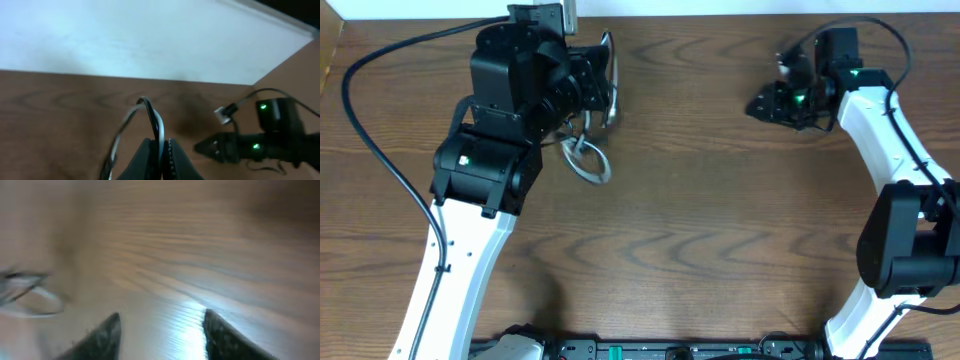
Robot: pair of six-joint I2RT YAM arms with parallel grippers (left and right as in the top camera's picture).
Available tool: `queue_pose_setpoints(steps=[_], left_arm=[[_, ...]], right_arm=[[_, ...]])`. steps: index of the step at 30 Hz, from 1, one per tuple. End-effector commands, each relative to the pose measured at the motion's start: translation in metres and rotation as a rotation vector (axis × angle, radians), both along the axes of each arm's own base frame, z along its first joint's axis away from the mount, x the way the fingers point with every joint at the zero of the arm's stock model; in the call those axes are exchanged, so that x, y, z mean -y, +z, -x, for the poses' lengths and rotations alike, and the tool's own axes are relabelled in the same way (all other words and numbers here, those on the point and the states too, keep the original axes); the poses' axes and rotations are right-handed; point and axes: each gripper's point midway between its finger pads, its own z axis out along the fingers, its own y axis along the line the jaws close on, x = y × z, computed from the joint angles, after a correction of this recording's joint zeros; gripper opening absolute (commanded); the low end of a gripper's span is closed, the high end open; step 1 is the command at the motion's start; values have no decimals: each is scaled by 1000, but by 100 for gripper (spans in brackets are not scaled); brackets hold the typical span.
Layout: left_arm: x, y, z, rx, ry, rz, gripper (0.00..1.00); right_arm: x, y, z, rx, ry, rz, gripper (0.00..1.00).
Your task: Untangle cables
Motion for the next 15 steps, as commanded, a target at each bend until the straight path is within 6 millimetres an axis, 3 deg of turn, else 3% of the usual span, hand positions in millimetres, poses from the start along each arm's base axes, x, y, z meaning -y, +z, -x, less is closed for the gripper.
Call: queue_pose_setpoints(steps=[1, 5, 10, 15], left_arm=[[14, 21, 1, 66, -79, 55, 7], [26, 50, 2, 147, -130, 151, 7], [33, 83, 3, 231, -168, 256, 8], [36, 99, 6, 259, -181, 328, 7]], right_arm=[[-61, 32, 14, 103, 258, -232, 61], [-85, 51, 17, 159, 340, -338, 66], [-90, 52, 19, 160, 350, -343, 71], [-100, 53, 22, 170, 375, -345, 73]])
